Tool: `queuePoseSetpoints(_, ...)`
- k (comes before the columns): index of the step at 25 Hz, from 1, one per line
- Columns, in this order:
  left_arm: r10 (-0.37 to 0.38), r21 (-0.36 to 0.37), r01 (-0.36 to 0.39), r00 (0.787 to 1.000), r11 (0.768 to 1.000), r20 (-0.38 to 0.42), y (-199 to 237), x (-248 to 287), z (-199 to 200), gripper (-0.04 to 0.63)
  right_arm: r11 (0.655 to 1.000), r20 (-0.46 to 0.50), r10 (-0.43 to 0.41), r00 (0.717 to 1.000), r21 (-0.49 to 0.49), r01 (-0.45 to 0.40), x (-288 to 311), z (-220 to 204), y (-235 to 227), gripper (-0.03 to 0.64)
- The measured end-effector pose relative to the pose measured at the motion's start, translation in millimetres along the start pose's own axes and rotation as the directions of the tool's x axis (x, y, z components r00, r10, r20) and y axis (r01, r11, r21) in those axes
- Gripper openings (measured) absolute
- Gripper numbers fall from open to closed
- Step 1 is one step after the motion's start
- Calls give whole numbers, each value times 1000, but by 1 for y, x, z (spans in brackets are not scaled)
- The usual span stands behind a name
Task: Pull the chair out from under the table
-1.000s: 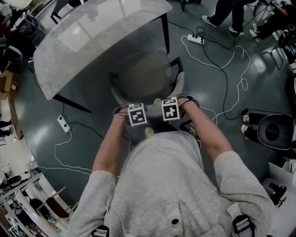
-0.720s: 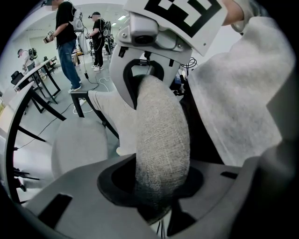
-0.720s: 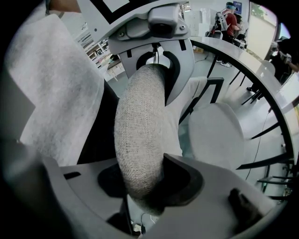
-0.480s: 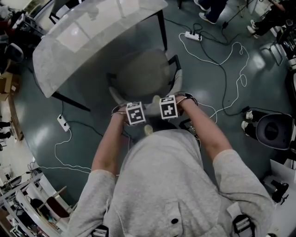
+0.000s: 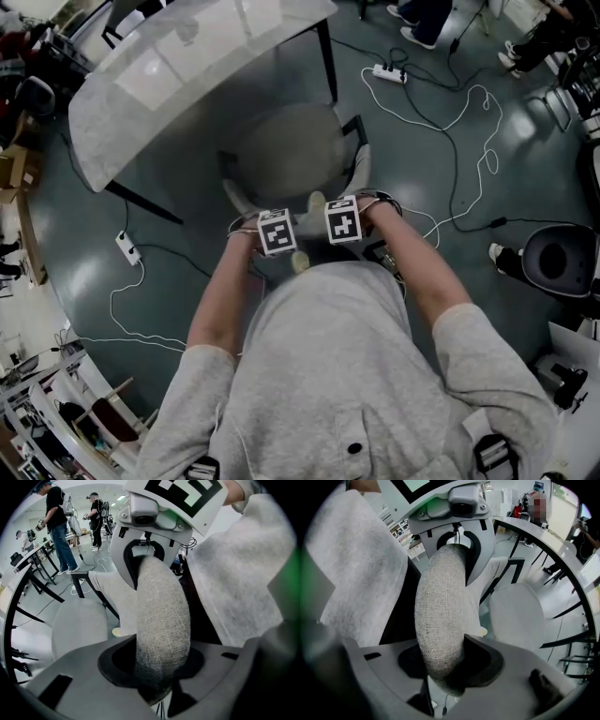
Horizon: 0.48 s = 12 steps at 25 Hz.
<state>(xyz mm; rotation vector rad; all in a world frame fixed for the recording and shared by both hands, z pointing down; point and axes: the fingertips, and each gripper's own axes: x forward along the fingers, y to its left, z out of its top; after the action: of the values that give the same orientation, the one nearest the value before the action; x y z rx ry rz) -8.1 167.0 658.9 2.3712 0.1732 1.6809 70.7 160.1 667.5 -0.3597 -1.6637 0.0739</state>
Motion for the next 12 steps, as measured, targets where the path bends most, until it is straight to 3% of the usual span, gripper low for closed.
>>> queuePoseSetpoints(12,2,10,-2,1000,1000,5,-29,10,5,160,1000,-7,-7,1000,10,7,8,-3,30,155)
